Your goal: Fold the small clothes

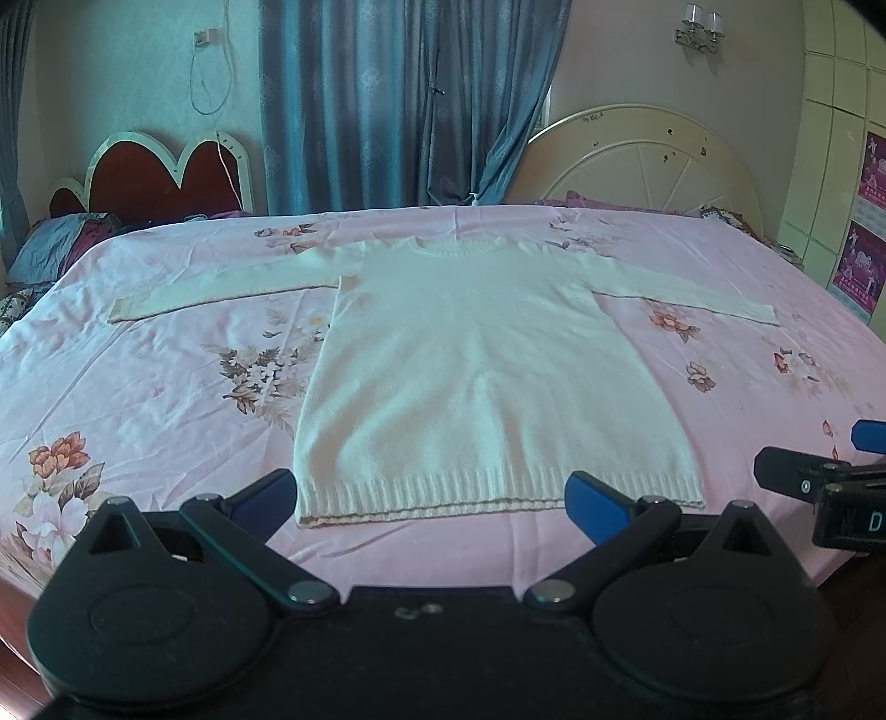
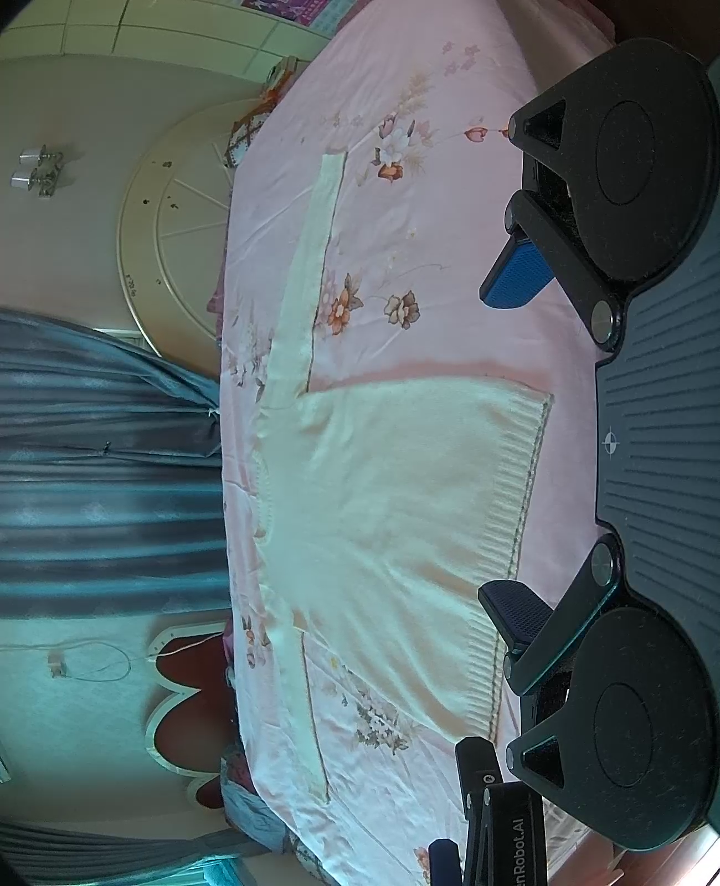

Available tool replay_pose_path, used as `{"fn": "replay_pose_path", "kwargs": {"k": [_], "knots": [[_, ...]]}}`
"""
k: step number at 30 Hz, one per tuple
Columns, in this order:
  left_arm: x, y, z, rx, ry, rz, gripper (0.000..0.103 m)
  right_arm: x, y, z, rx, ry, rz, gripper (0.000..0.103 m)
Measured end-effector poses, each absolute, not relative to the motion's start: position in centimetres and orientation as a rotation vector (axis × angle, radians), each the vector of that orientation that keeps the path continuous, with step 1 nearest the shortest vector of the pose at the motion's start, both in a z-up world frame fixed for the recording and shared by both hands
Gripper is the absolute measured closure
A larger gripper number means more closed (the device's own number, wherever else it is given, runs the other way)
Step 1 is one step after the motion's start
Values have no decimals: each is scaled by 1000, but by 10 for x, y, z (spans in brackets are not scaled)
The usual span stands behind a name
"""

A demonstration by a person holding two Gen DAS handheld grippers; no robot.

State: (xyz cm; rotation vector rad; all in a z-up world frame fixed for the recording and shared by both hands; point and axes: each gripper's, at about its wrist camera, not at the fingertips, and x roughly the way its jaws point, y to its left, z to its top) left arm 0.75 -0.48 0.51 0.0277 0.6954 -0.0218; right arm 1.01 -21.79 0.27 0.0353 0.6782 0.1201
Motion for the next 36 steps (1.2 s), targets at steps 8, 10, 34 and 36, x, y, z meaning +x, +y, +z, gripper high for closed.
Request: {"fn": "replay_pose_path", "kwargs": {"k": [8,10,34,36], "knots": [[9,-3,6,25,696,-17,0,13,-217,2,31,677,125,0],[9,-2,6,25,694,-16,0,12,-217,3,31,677,128,0],[5,-1,4,23,692,-12,0,11,-215,3,25,675,130,0],[5,-1,4,23,691,-12,0,11,-215,3,25,676,132,0]]}}
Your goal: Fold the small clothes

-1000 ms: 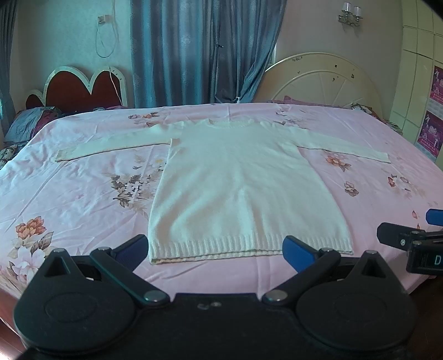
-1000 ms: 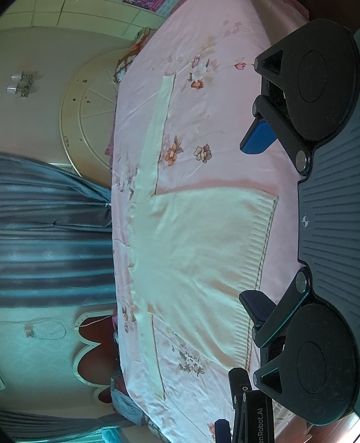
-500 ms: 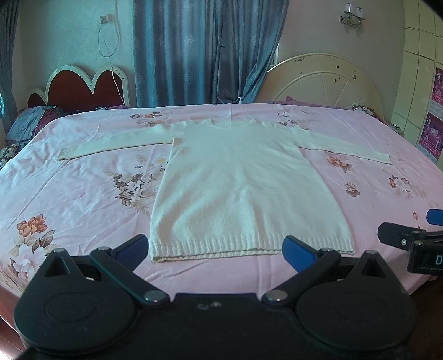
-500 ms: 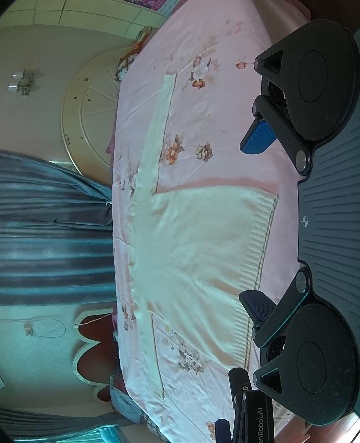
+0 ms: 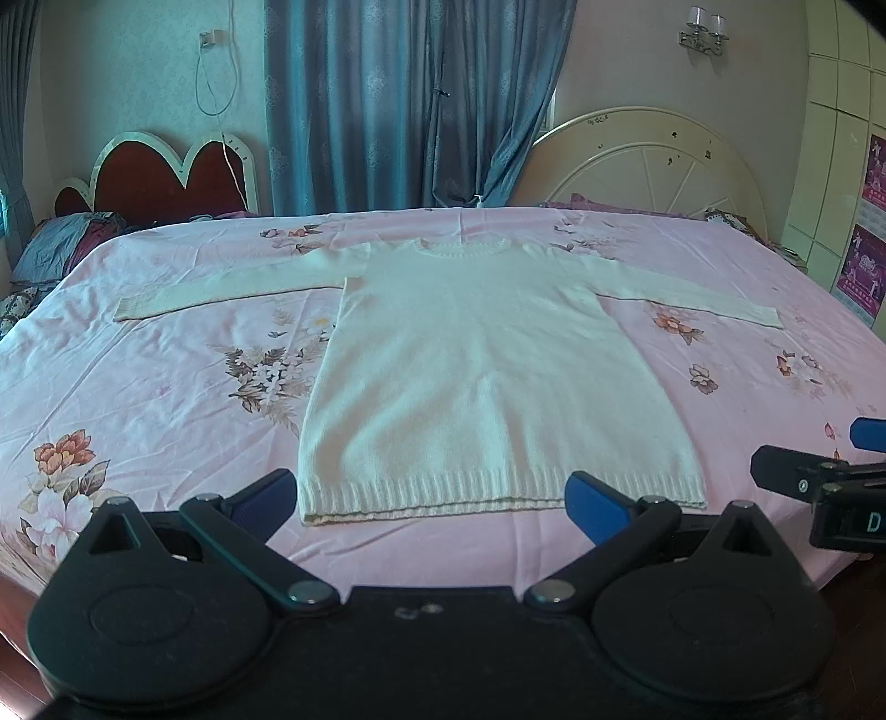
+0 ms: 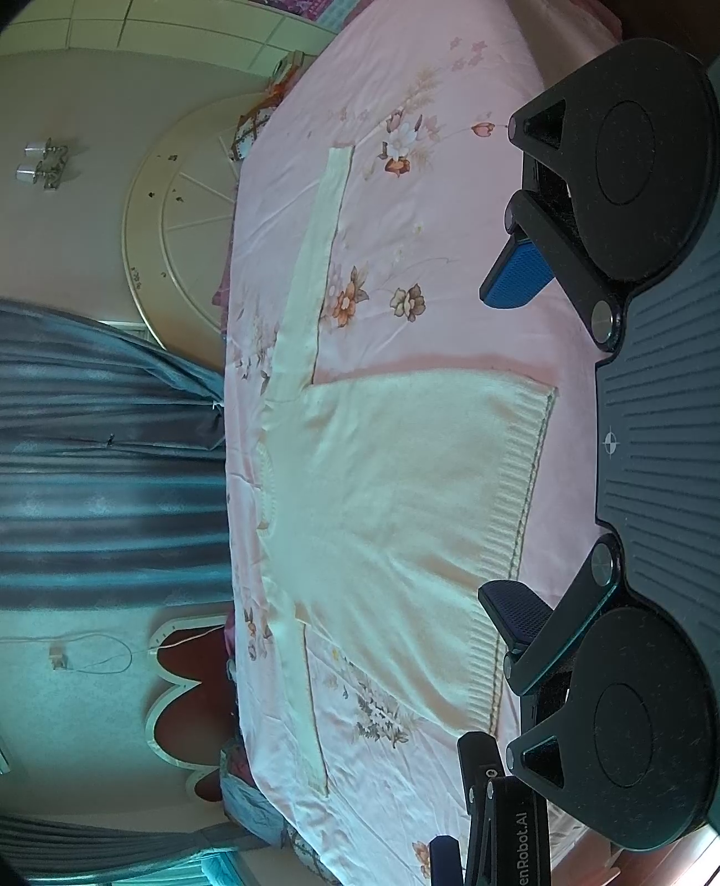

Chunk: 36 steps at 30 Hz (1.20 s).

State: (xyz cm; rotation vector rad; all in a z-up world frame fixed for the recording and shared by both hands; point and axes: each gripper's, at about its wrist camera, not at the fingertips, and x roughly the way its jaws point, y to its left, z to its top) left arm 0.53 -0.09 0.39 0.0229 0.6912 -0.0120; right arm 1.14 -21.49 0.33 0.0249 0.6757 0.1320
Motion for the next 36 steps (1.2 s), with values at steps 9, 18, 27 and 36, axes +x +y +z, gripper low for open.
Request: {"fn": "replay_pose_path", "kwargs": {"k": [9,18,27,36], "knots": [[5,-1,4,25,693,-11,0,11,-213,4,23,677,132,0],[7,0,1,23,703,-1,0,13,-211,2,32,683,131,0],[27,9,1,3,697,-2,0,34,-217,-6,57,684,111,0],[92,15,2,-59,678,-81,0,89,-216,-7,64,664,52,0]]}}
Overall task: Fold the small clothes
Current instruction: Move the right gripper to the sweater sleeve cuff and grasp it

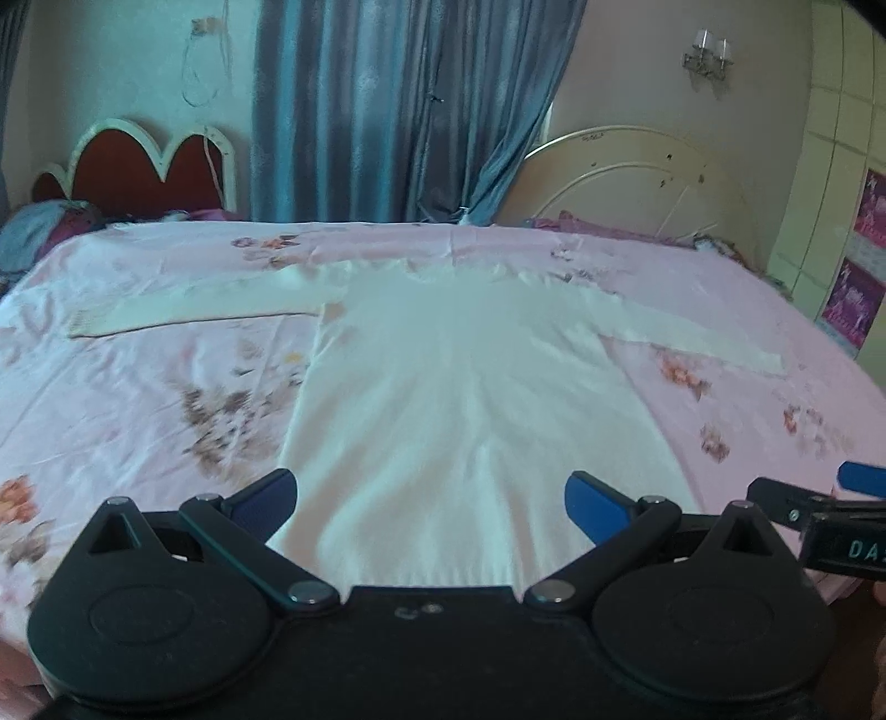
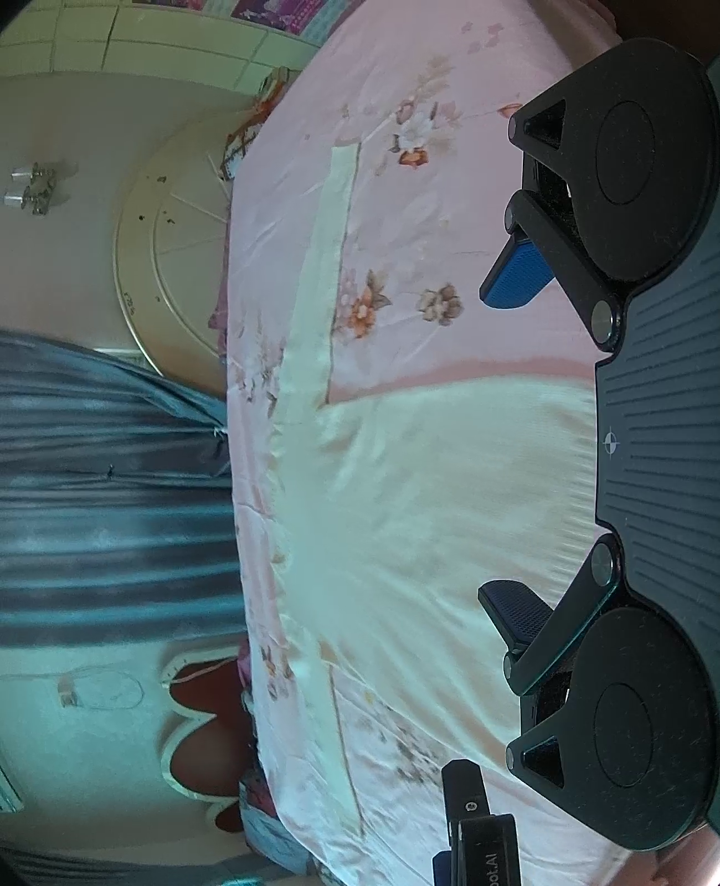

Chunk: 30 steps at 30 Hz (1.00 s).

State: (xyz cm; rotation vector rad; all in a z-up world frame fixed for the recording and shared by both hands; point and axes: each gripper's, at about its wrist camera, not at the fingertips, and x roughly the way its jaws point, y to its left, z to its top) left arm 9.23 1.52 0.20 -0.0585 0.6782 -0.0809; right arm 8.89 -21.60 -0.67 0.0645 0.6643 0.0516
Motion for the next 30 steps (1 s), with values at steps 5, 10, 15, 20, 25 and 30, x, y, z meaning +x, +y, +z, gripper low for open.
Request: {"fn": "replay_pose_path", "kwargs": {"k": [5,10,15,20,25,30], "knots": [[135,16,6,-52,671,-152,0,126,-224,-2,108,640,-23,0],[173,17,9,-48,656,-226,0,160,-235,8,139,594,-101,0],[206,7,7,-11,658,-197,0,191,-258,15,144,564,-173,0],[237,-13,-7,18,664,-270,6,228,-301,9,173,560,-239,0],[269,-31,-17,-13,605,-158,5,271,-360,-14,223,554,-299,0],[314,-54,-21,-27,634,-95,4,313,-434,-43,329,566,-353,33]]}}
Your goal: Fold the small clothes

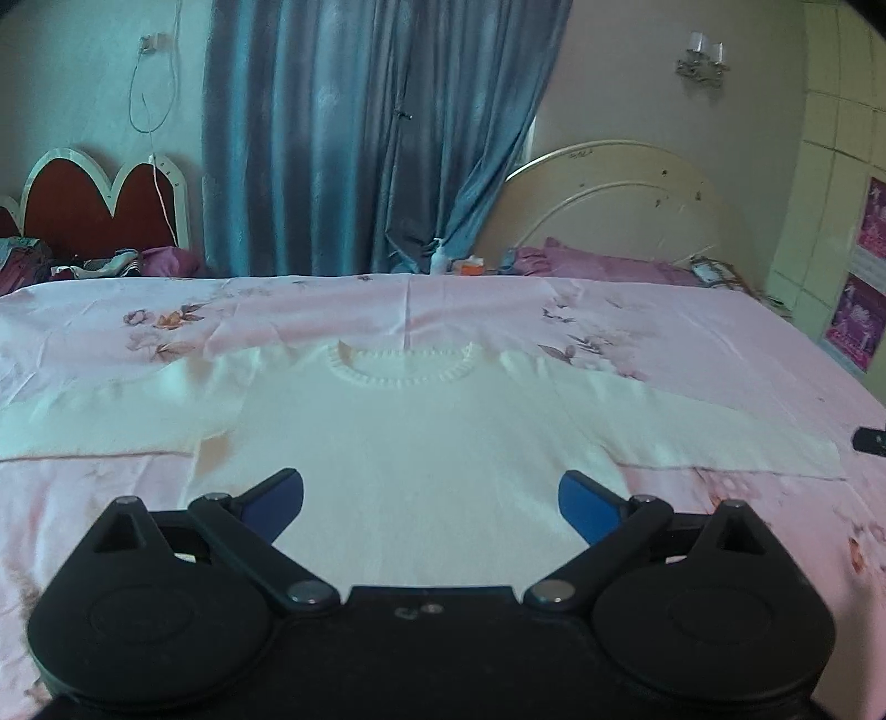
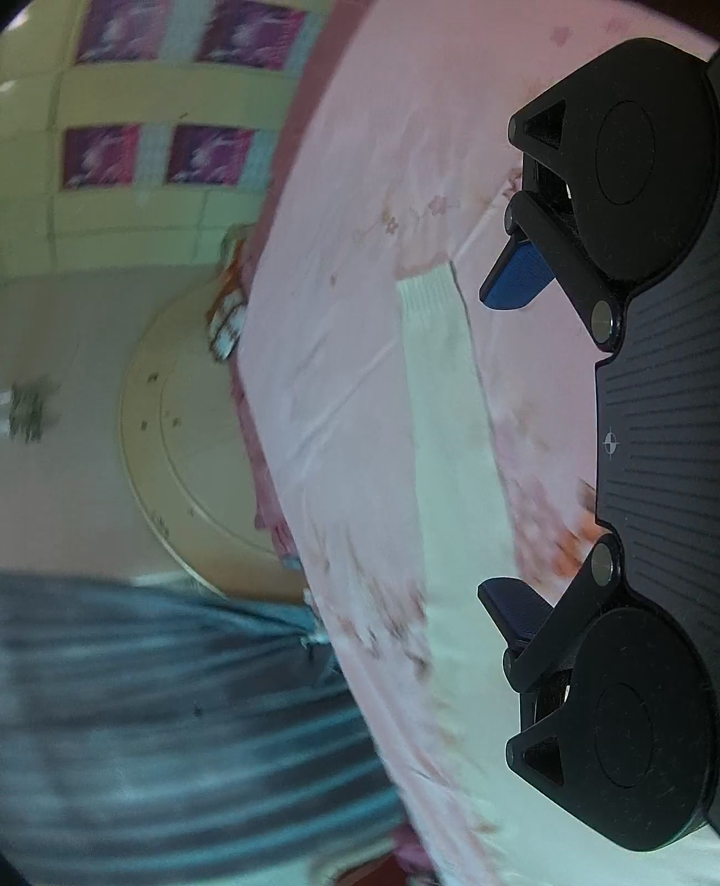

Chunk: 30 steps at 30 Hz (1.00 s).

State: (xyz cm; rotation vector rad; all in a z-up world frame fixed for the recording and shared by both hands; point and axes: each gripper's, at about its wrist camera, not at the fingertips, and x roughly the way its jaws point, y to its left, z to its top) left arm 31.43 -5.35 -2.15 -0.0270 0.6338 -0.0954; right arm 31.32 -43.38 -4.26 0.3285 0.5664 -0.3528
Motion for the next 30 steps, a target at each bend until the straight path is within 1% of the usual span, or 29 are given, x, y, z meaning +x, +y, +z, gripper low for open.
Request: {"fn": "replay_pose_path", "kwargs": {"k": [1,2,7,8,9,10,11,15,20,23,25,26,27,29,30], "knots": [[325,-62,-24,-8,649,-85,4,324,-452,-52,365,592,-365,43],[335,-71,-27,7,666,-80,4,331,-466,-62,406,606,-374,46],[362,-107,-41,47,709,-80,4,355,-519,-93,490,626,-422,46],[365,-113,-44,55,716,-82,4,359,-528,-99,512,632,-428,49],[369,-119,-47,64,725,-88,4,362,-537,-106,538,639,-433,59],[372,-124,-50,74,735,-91,4,364,-545,-112,558,644,-441,64],[376,-129,-53,85,745,-93,4,366,-554,-119,587,649,-449,66],[386,-143,-61,108,769,-98,4,365,-576,-134,669,641,-465,66],[394,-146,-65,109,792,-83,4,363,-585,-137,704,595,-447,67],[397,-142,-62,104,786,-71,4,367,-592,-141,706,602,-450,100],[398,-135,-58,103,776,-55,4,371,-593,-136,667,606,-453,100],[398,-129,-56,101,771,-45,4,373,-587,-128,591,594,-459,100],[398,-122,-55,99,769,-35,4,378,-581,-126,544,607,-462,100],[400,-107,-57,111,792,-15,4,389,-582,-133,542,684,-478,100],[401,-100,-58,117,801,-5,5,392,-580,-129,519,680,-489,100]]}}
